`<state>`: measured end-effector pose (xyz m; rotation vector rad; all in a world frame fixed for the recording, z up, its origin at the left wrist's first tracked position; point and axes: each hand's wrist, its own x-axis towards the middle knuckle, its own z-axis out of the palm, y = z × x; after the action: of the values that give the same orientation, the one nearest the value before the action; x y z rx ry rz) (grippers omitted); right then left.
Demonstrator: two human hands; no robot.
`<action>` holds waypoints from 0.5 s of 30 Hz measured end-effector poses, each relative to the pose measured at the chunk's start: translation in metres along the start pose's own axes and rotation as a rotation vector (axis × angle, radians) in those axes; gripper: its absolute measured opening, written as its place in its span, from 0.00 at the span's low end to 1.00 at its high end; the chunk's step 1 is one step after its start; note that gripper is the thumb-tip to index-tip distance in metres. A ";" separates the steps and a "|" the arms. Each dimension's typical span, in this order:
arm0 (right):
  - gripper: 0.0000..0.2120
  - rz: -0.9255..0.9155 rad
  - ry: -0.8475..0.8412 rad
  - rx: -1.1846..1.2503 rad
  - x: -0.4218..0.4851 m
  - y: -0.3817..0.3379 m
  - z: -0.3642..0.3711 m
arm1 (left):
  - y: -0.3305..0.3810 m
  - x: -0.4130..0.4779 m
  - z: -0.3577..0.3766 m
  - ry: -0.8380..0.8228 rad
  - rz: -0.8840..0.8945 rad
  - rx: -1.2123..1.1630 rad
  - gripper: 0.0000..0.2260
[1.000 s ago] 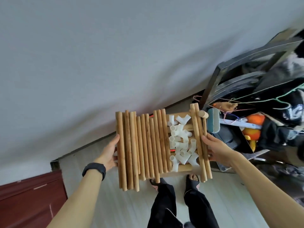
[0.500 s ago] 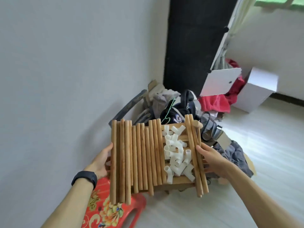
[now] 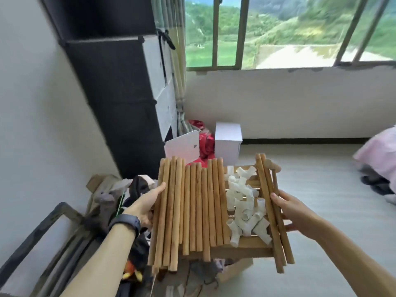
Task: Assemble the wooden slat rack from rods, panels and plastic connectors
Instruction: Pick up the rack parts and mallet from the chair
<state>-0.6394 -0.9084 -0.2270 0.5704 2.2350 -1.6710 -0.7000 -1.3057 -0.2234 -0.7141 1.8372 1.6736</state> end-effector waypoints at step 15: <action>0.11 -0.049 0.379 0.095 0.122 -0.050 -0.303 | 0.266 0.141 0.316 -0.294 0.173 0.218 0.34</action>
<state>-0.7698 -0.6138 -0.1545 0.9318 2.4476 -1.8280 -0.9735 -0.9714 -0.1593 -0.2103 1.8692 1.5544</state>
